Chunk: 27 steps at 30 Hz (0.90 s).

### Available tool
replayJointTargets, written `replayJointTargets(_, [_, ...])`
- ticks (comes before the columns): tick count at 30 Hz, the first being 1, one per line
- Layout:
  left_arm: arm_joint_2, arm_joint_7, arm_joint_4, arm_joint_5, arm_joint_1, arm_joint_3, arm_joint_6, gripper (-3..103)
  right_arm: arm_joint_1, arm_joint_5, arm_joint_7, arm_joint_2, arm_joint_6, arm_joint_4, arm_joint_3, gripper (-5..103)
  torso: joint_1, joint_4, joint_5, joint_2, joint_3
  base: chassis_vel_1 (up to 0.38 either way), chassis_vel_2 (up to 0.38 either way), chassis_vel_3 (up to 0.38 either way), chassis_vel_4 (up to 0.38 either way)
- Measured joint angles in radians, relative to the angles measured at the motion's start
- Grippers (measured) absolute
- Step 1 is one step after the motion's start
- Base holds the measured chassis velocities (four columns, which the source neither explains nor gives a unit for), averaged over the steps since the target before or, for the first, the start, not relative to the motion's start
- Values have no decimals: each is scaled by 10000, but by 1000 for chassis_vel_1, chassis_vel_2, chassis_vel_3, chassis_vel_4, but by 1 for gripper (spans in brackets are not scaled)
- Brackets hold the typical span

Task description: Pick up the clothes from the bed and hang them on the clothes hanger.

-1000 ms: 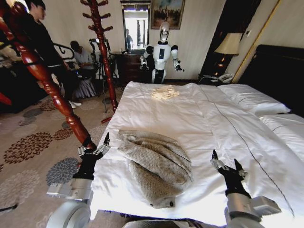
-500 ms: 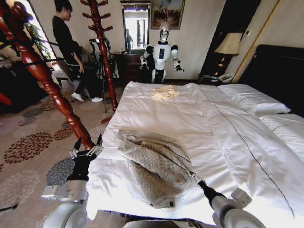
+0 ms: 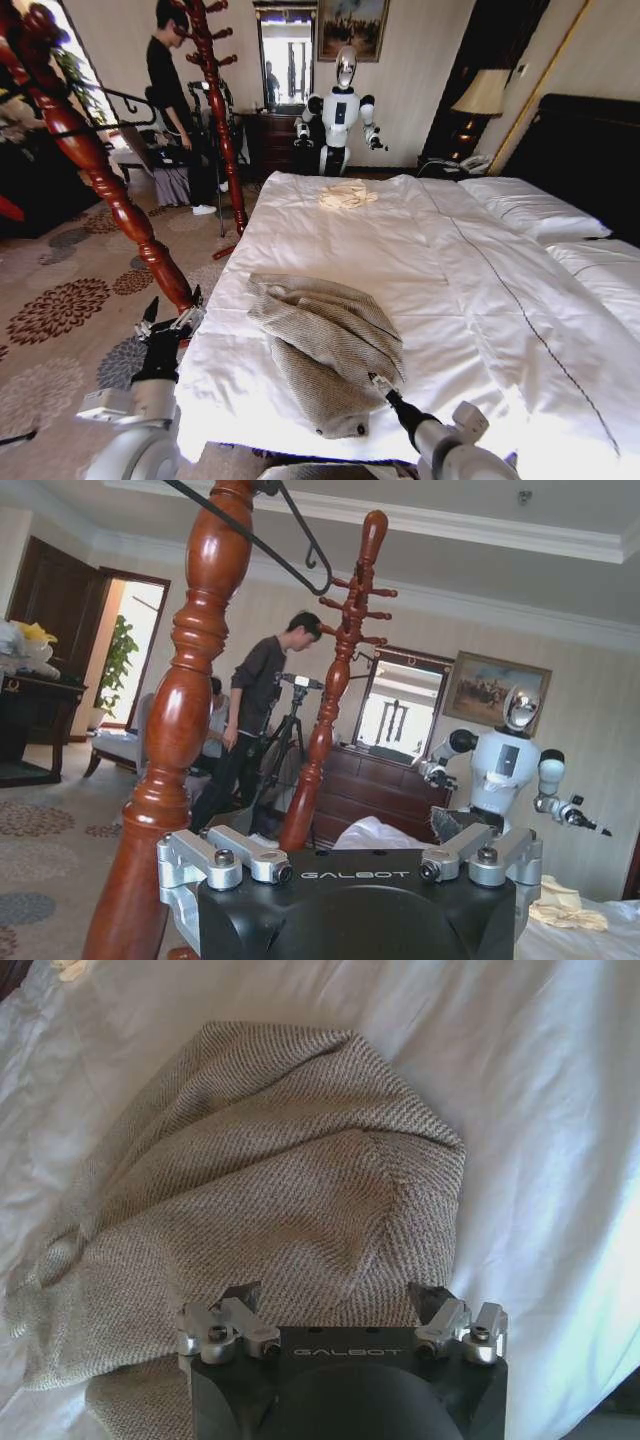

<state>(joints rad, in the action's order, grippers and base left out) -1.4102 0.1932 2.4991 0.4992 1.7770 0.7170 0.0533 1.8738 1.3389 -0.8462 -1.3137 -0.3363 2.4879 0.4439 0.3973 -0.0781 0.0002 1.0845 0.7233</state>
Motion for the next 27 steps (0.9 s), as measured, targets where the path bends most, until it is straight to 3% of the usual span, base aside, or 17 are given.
replayJointTargets(3, [43,116,0,169,3,138,95,100,29,-230,112,6,43,-182,-182,77,0,0,-2,0,0,0,0,0,0])
replayJointTargets(5, [-22,169,1,193,4,151,133,100,76,-427,225,-2,87,-216,-345,65,0,0,-2,0,0,0,0,0,0])
replayJointTargets(6, [-55,181,2,188,14,136,140,100,95,-468,252,-11,97,-211,-383,65,0,0,-1,0,0,0,0,0,0])
replayJointTargets(7, [-146,214,3,156,47,80,155,100,156,-565,325,-27,120,-156,-494,54,0,0,-1,0,0,0,0,0,0])
replayJointTargets(9, [-183,242,2,137,61,54,158,100,194,-637,367,-34,140,-129,-558,54,0,0,-2,0,0,0,0,0,0])
replayJointTargets(13, [-207,368,6,116,113,56,194,100,312,-901,484,-23,239,-130,-799,33,0,0,-1,0,0,0,0,0,0])
replayJointTargets(15, [-208,402,7,115,126,59,204,100,330,-925,501,-23,262,-135,-838,33,0,0,-1,0,0,0,0,0,0])
replayJointTargets(21, [-343,694,27,155,147,29,212,100,479,-1342,610,-96,389,-142,-999,6,0,0,-1,0,0,0,0,0,0])
replayJointTargets(27, [-405,775,27,146,115,-8,289,100,593,-1519,738,-99,447,-214,-1187,0,0,0,-1,0,0,0,0,0,0])
